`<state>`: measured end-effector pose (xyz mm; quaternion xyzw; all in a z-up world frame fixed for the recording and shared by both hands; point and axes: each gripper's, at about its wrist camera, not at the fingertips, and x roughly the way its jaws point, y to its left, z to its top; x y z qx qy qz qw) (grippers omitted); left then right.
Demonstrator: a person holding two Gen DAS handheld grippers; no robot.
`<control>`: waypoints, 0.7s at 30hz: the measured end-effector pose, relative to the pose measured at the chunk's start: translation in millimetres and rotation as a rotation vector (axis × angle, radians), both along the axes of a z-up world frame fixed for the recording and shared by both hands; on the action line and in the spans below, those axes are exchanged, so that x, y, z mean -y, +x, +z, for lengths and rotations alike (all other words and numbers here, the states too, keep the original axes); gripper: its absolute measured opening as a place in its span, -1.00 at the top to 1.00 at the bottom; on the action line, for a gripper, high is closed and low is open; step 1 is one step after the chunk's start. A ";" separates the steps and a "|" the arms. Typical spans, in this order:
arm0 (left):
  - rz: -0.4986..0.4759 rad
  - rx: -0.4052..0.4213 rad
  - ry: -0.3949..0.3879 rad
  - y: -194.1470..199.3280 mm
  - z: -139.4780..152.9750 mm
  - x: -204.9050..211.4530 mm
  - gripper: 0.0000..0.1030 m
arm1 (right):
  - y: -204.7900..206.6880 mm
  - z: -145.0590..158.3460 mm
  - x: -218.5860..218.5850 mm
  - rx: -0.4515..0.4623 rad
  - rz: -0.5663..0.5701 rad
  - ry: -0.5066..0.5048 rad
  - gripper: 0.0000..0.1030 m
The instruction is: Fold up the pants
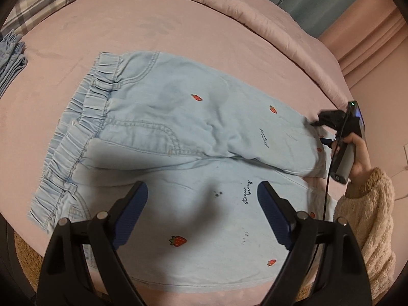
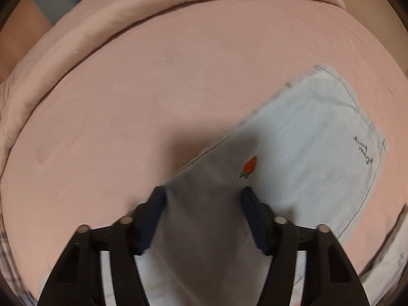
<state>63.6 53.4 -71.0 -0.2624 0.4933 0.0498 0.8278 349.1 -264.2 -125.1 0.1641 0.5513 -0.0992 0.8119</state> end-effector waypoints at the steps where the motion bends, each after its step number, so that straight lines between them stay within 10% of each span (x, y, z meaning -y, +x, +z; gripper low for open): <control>1: 0.005 -0.002 -0.003 -0.4 -0.4 -1.6 -0.70 | -2.8 0.8 1.4 0.005 0.003 -0.030 0.69; 3: 0.012 -0.008 -0.010 1.6 -2.2 -2.8 -0.70 | -10.8 2.3 7.3 0.024 0.034 0.002 0.94; 15: 0.050 0.069 -0.072 -14.6 15.3 -15.0 -0.59 | -169.7 98.8 59.4 0.412 0.174 0.236 0.95; 21: 0.026 0.089 -0.112 -10.6 20.3 -15.7 -0.40 | -215.8 77.2 72.5 0.432 0.180 0.259 0.98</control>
